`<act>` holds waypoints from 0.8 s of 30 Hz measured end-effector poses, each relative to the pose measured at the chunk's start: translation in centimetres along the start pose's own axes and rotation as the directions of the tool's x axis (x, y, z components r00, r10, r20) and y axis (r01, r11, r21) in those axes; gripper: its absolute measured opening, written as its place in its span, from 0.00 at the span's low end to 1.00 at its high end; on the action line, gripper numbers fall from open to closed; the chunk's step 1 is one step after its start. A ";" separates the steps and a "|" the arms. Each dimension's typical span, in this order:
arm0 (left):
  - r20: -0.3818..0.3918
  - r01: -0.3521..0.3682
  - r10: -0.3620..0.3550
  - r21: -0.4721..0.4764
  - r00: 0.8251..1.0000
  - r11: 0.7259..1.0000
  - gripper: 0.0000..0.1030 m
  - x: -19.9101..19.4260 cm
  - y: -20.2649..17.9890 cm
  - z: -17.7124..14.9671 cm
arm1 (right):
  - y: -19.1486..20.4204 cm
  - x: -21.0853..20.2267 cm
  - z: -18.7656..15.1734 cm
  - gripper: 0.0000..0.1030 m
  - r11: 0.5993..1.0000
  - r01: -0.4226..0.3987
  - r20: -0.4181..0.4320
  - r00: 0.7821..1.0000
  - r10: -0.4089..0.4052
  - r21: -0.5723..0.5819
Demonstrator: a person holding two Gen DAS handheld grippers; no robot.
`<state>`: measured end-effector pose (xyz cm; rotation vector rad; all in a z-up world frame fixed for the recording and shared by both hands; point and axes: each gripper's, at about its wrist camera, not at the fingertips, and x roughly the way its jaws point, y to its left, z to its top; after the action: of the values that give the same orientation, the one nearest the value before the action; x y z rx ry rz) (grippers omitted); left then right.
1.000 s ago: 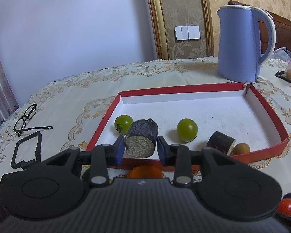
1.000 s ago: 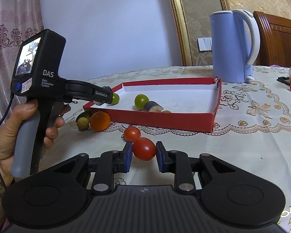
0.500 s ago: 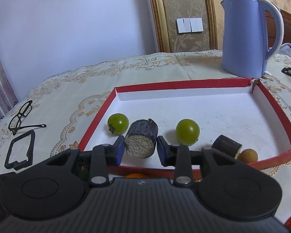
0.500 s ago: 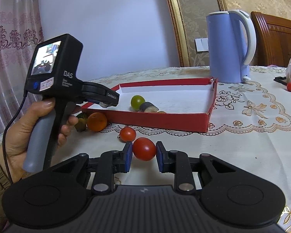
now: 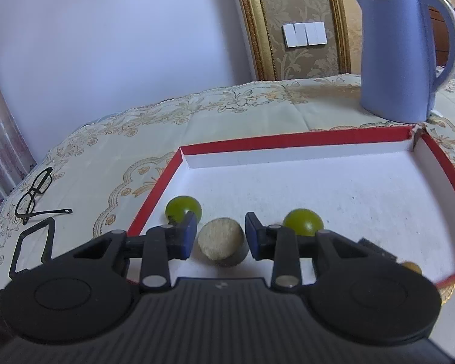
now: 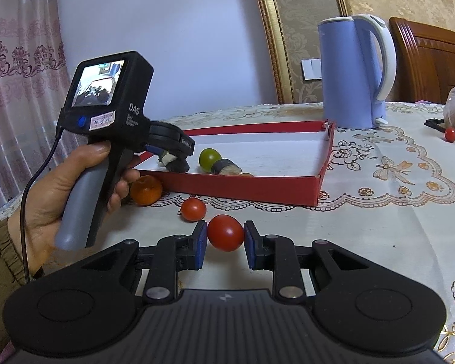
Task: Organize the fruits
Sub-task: 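Carry the log slice into the red box and open the left gripper, then lower the cherry tomato into the red box and open the right gripper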
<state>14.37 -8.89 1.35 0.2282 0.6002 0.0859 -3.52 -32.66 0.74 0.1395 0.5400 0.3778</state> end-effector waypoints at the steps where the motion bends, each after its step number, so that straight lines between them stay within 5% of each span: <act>1: -0.003 -0.001 0.001 -0.001 1.000 1.000 0.31 0.1 0.0 0.1 | -0.1 0.0 0.0 0.24 1.000 0.001 0.000 1.000 -0.001 0.001; 5: 0.001 0.006 -0.006 -0.004 1.000 1.000 0.40 -0.3 0.1 0.0 | -0.3 0.0 0.0 0.24 1.000 0.003 0.001 1.000 -0.003 0.007; 16: 0.119 -0.041 0.055 -0.120 0.991 0.992 0.98 -5.1 4.3 -2.8 | 0.2 0.3 0.0 0.24 1.000 0.003 0.000 1.000 -0.003 -0.003; 24: 0.156 -0.005 0.055 -0.304 0.986 0.953 1.00 -7.3 10.0 -7.5 | 0.5 1.0 1.0 0.24 1.000 0.021 0.010 1.000 -0.021 -0.022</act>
<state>4.00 1.18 1.76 -0.0538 0.4138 0.1854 -2.36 -31.82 1.20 0.1145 0.5276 0.3625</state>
